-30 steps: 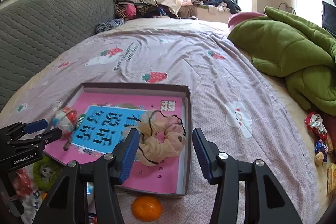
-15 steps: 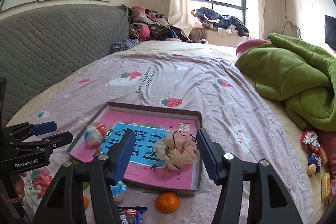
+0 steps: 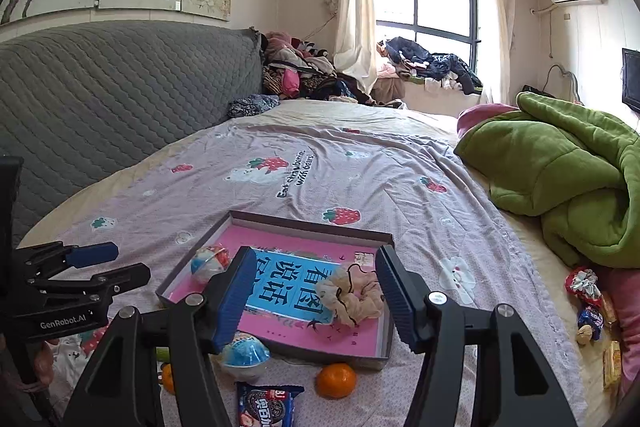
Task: Organize objects
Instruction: 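Withdraw both tools back from the tray toward the remaining items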
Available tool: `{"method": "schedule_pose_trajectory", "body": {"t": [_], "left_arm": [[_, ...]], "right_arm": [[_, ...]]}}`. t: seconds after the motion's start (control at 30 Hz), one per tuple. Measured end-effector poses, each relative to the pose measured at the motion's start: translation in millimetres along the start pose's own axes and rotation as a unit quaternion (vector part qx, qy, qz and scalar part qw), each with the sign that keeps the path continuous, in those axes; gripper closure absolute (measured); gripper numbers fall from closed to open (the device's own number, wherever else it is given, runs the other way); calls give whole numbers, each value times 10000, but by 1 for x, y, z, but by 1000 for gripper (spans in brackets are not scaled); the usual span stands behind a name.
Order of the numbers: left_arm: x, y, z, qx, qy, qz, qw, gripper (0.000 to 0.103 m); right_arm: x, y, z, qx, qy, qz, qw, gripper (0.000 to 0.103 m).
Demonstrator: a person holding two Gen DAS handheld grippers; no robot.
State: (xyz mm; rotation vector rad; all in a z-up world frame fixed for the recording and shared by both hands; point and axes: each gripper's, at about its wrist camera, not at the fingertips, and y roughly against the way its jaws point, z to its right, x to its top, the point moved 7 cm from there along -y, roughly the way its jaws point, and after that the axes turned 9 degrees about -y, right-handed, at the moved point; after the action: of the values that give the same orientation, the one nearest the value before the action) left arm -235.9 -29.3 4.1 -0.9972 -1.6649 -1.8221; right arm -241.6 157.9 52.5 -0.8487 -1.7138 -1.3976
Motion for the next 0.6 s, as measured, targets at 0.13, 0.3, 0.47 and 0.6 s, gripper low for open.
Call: {"method": "schedule_pose_trajectory", "body": {"t": [0.13,0.3,0.47,0.6], "left_arm": [[-7,1,2,13,-22,-59,10000,40],[-15,2,3,35,-50,-121,9999,40],[-26,4,2,63,-40,-197,9998,40],[-32,8,1,70,-30,-214,9997,40]], "right_arm": [[-2,5,0,32,-51,6,10000,42],[-6,10,-3,63,-83,-10,9999,42],[-12,14,-3,80,-107,-69,9999,42],[-16,17,-4,25,-54,-81,9999,41]]}}
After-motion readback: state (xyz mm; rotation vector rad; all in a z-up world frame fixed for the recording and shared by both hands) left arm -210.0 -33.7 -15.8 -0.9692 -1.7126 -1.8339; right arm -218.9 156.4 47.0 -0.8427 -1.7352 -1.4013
